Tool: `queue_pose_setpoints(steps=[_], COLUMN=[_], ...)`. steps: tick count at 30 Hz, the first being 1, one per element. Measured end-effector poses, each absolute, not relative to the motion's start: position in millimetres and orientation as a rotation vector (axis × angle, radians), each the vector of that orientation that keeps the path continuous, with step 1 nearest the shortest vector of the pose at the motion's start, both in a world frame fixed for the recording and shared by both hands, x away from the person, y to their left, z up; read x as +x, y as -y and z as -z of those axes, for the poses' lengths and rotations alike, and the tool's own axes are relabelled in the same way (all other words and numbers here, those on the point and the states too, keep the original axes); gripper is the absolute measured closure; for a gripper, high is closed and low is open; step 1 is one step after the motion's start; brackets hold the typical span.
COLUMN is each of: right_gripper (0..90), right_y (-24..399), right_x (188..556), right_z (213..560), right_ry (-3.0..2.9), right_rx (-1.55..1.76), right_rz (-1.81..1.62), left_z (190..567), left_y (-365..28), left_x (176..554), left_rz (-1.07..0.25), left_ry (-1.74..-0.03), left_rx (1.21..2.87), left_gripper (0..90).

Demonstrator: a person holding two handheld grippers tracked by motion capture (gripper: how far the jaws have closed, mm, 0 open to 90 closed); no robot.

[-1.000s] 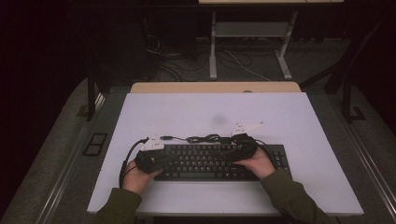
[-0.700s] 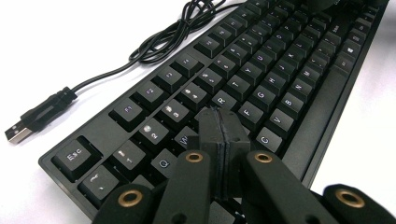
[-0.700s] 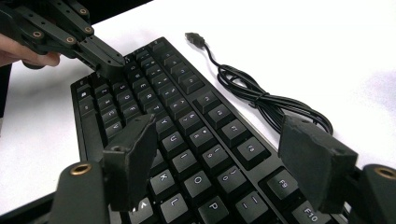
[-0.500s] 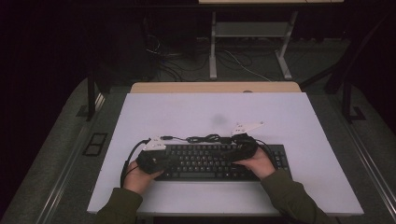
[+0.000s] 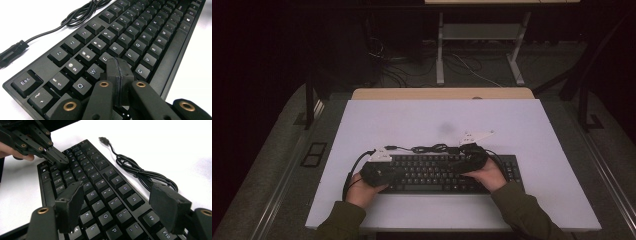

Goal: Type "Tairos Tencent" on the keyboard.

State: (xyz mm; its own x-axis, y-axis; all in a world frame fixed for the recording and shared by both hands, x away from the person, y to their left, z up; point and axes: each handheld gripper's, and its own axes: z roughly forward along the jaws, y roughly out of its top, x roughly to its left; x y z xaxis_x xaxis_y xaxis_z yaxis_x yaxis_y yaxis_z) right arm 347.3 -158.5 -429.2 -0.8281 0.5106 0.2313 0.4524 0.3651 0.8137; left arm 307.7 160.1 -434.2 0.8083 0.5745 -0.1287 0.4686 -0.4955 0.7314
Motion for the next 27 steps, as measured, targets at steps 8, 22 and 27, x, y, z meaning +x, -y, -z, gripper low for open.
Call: queue_pose_setpoints(steps=[8, 22, 27], right_gripper=[27.3, 27.2, 26.6], right_y=[159, 160, 162], right_x=[347, 347, 347], right_z=[429, 429, 429], right_ry=[-2.545, -2.54, -2.538], right_rx=[0.903, 0.902, 0.902], right_rz=[-1.488, -1.489, -1.498], left_z=[431, 425, 422], left_y=[-161, -162, -162], left_x=[307, 305, 304], left_rz=[-0.175, -0.179, -0.179], left_ry=[-0.763, -0.766, -0.761], left_rx=[2.174, 2.127, 2.119], left_gripper=[89.4, 89.4, 89.4])
